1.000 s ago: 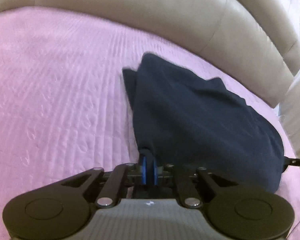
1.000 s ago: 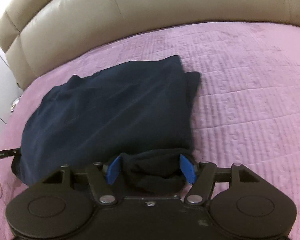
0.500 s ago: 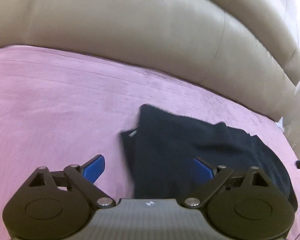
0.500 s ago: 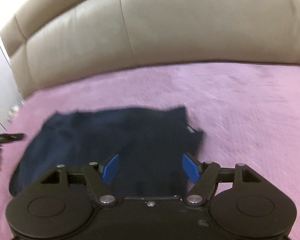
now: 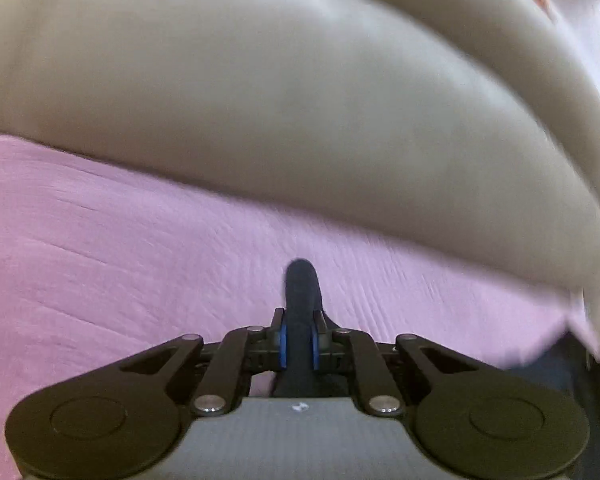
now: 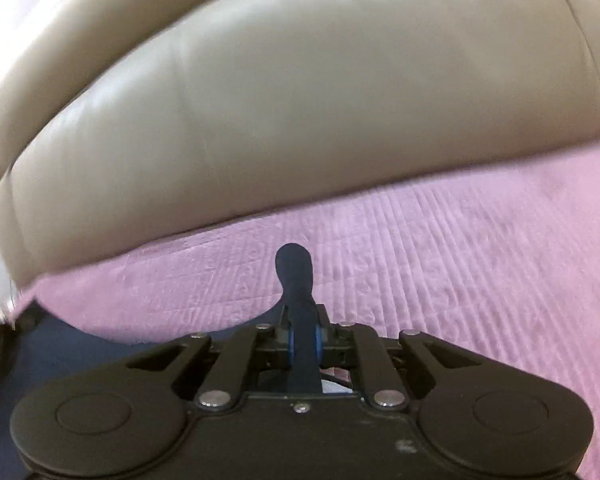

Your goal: Fold large clothes

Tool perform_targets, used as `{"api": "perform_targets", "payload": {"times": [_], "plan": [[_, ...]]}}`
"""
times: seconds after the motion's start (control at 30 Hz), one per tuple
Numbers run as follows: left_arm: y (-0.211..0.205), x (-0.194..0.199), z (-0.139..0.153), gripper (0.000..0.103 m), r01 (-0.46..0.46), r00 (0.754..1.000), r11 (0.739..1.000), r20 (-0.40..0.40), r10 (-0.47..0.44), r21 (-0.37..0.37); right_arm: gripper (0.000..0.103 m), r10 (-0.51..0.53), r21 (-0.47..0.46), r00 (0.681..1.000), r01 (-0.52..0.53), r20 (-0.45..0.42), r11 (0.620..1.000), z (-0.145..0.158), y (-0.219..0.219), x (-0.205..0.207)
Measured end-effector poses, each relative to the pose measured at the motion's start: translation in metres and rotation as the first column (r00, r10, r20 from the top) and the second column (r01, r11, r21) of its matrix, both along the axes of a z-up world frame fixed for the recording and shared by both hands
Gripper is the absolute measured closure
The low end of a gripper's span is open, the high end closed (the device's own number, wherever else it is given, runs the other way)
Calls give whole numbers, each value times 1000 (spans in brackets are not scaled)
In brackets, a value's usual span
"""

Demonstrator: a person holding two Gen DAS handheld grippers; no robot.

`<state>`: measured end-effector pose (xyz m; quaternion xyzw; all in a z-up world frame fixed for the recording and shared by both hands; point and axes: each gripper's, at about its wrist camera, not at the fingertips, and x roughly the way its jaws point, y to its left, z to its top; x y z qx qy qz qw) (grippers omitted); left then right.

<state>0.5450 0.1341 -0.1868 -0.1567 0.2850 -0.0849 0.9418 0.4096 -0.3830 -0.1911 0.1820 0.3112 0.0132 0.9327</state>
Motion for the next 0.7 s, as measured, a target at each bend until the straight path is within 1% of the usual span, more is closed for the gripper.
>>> {"api": "perform_targets", "payload": {"times": [0.03, 0.07, 0.1, 0.13, 0.17, 0.2, 0.23, 0.27, 0.3, 0.37, 0.4, 0.43, 0.47, 0.5, 0.53, 0.57, 0.6, 0.63, 0.67, 0.7], "plan": [[4, 2, -6, 91, -31, 999, 1000, -18, 31, 4, 93, 6, -30, 999, -7, -48, 1000, -9, 4, 9], [3, 5, -14, 91, -49, 998, 999, -50, 50, 25, 90, 2, -68, 997, -7, -77, 998, -17, 9, 13], [-1, 7, -23, 91, -58, 994, 996, -86, 63, 61, 86, -9, -83, 995, 0, -101, 997, -22, 12, 16], [-6, 6, -32, 90, -61, 992, 993, -100, 71, 102, 75, -31, -94, 992, 19, -125, 995, -25, 13, 17], [-10, 4, -40, 88, -77, 990, 987, -106, 92, 139, 55, -60, -104, 989, 46, -136, 994, -25, 11, 17], [-13, 5, -46, 83, -93, 986, 982, -119, 113, 164, 43, -92, -124, 986, 76, -136, 989, -23, 11, 14], [-14, 4, -51, 78, -113, 981, 975, -135, 140, 189, 27, -132, -169, 983, 110, -128, 980, -15, 11, 8], [-12, 4, -50, 64, -132, 977, 973, -139, 160, 190, 24, -146, -208, 983, 120, -113, 971, -6, 12, 2], [-8, 0, -43, 51, -154, 973, 970, -140, 182, 186, 24, -137, -233, 986, 112, -95, 966, 5, 14, -5], [-1, -9, -23, 41, -157, 975, 970, -130, 183, 188, 23, -98, -249, 994, 82, -53, 965, 29, 26, -21], [-1, -14, -12, 32, -140, 980, 974, -118, 162, 175, 22, -65, -241, 997, 56, -29, 969, 43, 36, -32], [-4, -20, 2, 27, -108, 986, 982, -107, 126, 157, 20, -2, -222, 1000, 0, -10, 975, 53, 50, -41], [-9, -27, 15, 19, -71, 992, 987, -96, 86, 147, 19, 76, -204, 997, -74, 2, 976, 61, 64, -49], [-19, -37, 29, 16, -17, 996, 989, -82, 30, 149, 18, 170, -194, 985, -165, 8, 967, 67, 83, -58], [-32, -45, 41, 14, 48, 997, 985, -75, -35, 168, 16, 253, -197, 967, -248, -2, 948, 67, 102, -64], [-47, -54, 49, 9, 117, 992, 974, -68, -106, 194, 16, 339, -206, 940, -338, -33, 918, 65, 120, -70], [-66, -68, 55, 0, 208, 978, 950, -61, -199, 231, 16, 435, -214, 897, -443, -85, 871, 57, 141, -74], [-83, -81, 56, 0, 288, 958, 923, -69, -279, 256, 16, 494, -227, 859, -511, -130, 829, 48, 155, -76], [-96, -91, 53, 0, 354, 935, 898, -89, -343, 260, 16, 522, -258, 834, -552, -180, 793, 36, 167, -80], [-108, -102, 45, 0, 430, 903, 871, -129, -410, 238, 16, 511, -302, 823, -568, -249, 766, 19, 176, -85]]}}
